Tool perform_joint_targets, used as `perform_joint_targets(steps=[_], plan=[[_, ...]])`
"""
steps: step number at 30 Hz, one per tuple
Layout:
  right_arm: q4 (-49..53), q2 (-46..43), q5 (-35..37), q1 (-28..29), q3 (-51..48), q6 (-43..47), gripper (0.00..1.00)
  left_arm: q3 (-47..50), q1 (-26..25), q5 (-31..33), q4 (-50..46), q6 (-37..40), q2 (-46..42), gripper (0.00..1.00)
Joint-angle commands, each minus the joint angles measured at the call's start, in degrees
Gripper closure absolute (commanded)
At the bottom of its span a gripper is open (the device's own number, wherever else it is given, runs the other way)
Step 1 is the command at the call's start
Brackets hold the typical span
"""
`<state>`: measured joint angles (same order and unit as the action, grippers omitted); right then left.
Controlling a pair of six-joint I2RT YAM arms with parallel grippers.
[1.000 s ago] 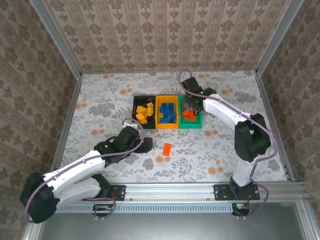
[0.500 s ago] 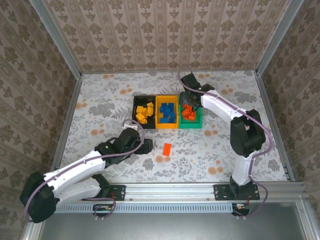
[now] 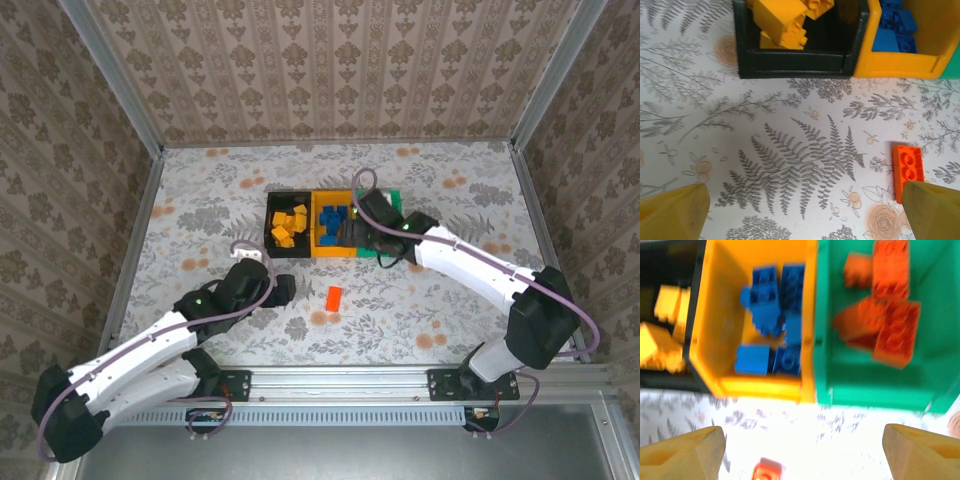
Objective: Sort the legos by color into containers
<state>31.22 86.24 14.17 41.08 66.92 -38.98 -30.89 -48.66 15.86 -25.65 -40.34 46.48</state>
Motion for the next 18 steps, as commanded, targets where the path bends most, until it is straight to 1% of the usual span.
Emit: perform_joint_targets(steps=[1,4,9,14,18], plan=[[-0.24,-0.27,0.28,3.86,-3.55,-4.87,0.16,-1.82,0.61,5.91,-5.3,0.05,-3.67,0.0],[-0.28,2.88,-0.4,7.19,-3.99,-5.27,0.16,-1.39,1.24,7.76,-7.08,0.31,-7.58,0.0],[-0.08,9.67,-0.98,10.91,-2.63,-5.05,0.16,0.01,2.43,7.72,-8.39,0.21,-12.52,0.0],[0.85,16.74,0.7,13.01,-0.57,-5.25,0.16,1.1,2.96,6.71,-9.27,-1.0,-13.46,0.0],[-1.94,18.92,0.59,13.49,-0.98,-5.84,0.15,1.53,3.14,6.2,-9.21,-1.3,-13.52,0.0]])
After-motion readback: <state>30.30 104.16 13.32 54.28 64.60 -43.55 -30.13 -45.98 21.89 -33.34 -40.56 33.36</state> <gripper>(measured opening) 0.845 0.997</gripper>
